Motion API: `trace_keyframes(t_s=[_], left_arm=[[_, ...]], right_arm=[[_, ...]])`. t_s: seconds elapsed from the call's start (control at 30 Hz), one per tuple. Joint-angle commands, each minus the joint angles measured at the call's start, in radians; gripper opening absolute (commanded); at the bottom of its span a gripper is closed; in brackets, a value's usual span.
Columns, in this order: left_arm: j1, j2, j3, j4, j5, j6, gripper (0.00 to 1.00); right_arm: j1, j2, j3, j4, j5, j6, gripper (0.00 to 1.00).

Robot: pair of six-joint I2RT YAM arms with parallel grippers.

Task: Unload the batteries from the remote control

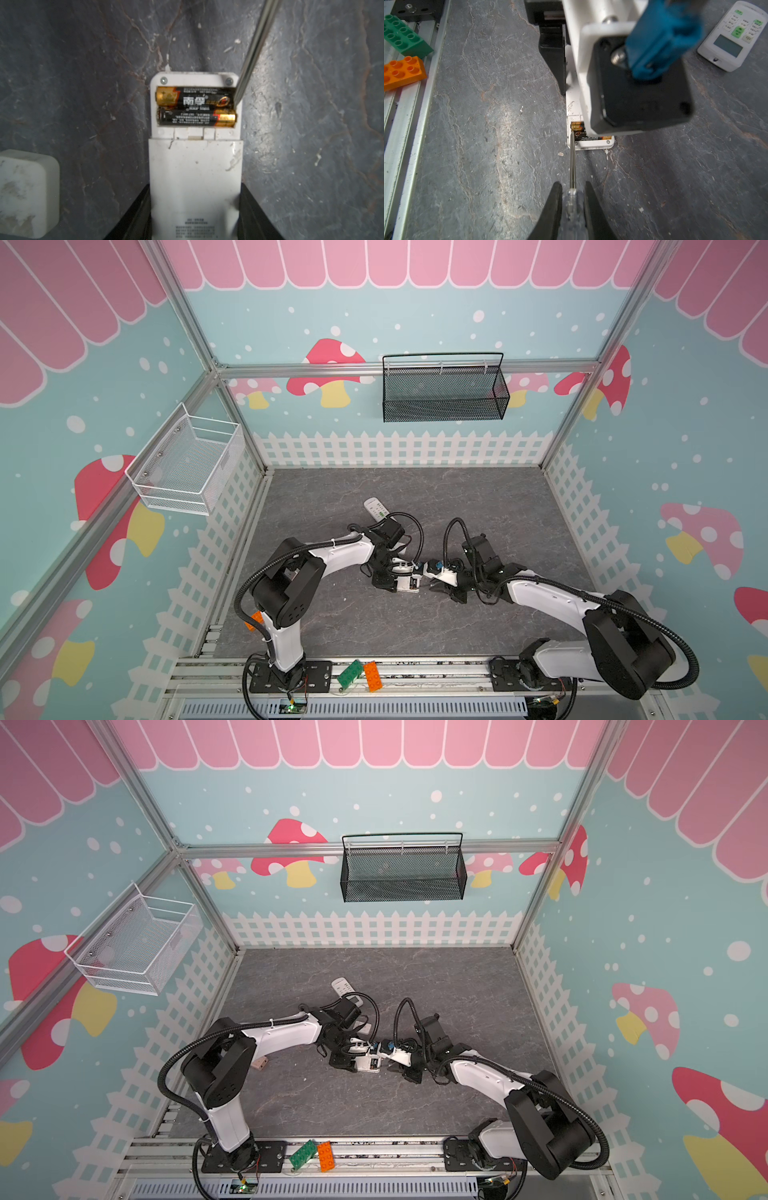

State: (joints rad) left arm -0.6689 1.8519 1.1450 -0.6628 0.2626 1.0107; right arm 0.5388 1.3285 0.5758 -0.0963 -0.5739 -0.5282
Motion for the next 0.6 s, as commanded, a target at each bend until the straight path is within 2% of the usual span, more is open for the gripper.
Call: trace_keyframes(t_s=[0.0, 0.27, 0.57], left_arm=[[-0.004, 0.04, -0.027, 0.036, -0.047, 0.045, 0.46], [-0.001, 0.043, -0.024, 0.035, -0.046, 0.046, 0.46], [-0.001, 0.044, -0.023, 0.035, -0.046, 0.045, 0.46]], right_arm=[[0.006, 0.015, 0.026, -0.034, 0.002, -0.048, 0.0], [0.007, 0.006, 0.033, -0.085, 0.055, -0.096, 0.0], [0.009, -0.012, 0.045, -0.061, 0.017, -0.087, 0.0]])
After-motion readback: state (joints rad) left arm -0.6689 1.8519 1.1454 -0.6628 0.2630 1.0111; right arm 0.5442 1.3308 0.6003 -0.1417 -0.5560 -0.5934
